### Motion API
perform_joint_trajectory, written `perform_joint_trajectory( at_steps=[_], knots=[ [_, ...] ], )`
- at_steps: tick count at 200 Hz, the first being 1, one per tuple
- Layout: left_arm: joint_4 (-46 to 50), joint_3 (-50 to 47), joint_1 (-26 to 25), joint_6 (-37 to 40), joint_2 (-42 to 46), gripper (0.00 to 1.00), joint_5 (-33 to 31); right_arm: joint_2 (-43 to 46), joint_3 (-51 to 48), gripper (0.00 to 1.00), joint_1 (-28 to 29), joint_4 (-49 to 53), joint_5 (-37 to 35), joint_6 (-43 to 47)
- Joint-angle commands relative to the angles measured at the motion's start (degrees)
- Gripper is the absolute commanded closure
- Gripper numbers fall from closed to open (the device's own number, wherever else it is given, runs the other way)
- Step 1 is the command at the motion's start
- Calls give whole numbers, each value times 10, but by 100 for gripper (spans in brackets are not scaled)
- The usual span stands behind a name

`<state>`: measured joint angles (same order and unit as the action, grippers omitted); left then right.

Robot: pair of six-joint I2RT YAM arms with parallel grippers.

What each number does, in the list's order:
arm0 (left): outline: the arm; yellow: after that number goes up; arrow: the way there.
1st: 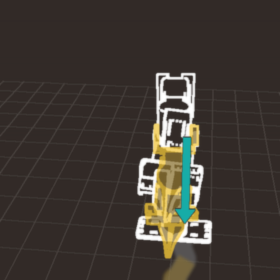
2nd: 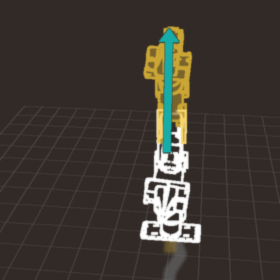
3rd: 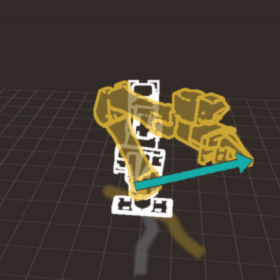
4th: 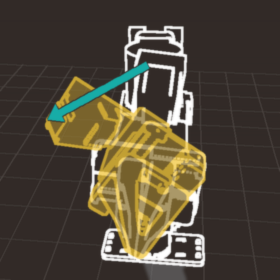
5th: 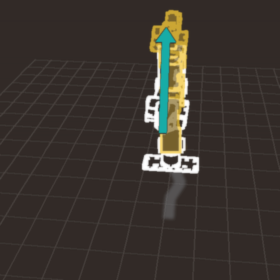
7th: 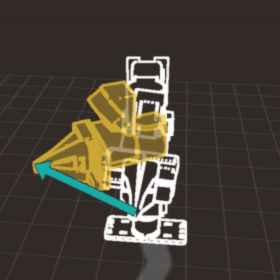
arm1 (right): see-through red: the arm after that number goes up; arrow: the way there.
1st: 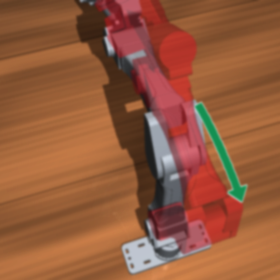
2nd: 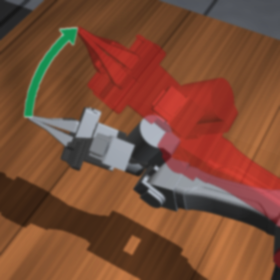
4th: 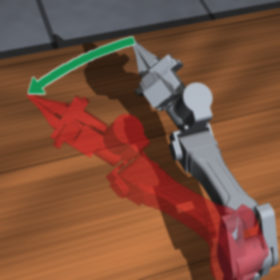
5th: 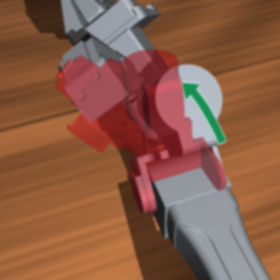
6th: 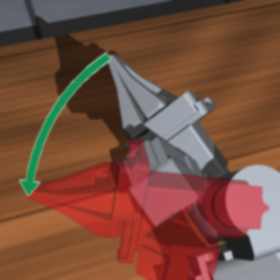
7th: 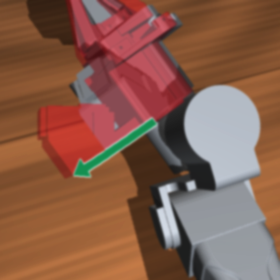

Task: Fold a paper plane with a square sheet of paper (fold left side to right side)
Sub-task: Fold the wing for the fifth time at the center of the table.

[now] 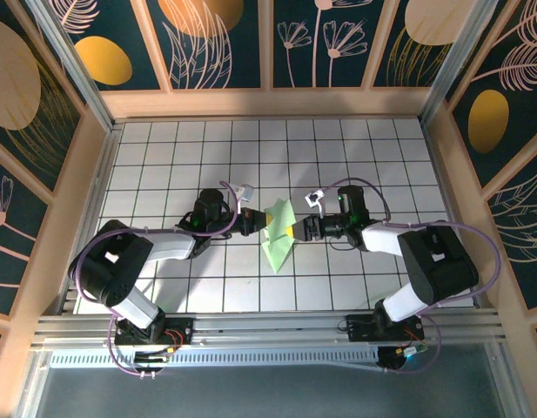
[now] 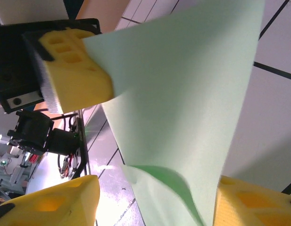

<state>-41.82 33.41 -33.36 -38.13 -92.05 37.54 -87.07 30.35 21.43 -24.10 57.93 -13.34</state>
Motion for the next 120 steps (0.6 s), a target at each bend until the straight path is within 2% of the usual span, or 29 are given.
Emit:
perform_joint_trajectory(
  at_steps=[1, 90, 106, 120],
  knots=[
    [1, 7, 5, 13, -9, 100, -8, 23, 25, 42, -10, 38, -10, 30],
    [-19, -6, 5, 10, -27, 100, 14, -15, 82, 60, -11, 72, -32, 43],
    [-19, -8, 5, 10, -28, 100, 8, -21, 88, 67, -11, 79, -44, 43],
    [-19, -10, 5, 10, -27, 98, 1, -26, 95, 77, -11, 89, -57, 41]
  ],
)
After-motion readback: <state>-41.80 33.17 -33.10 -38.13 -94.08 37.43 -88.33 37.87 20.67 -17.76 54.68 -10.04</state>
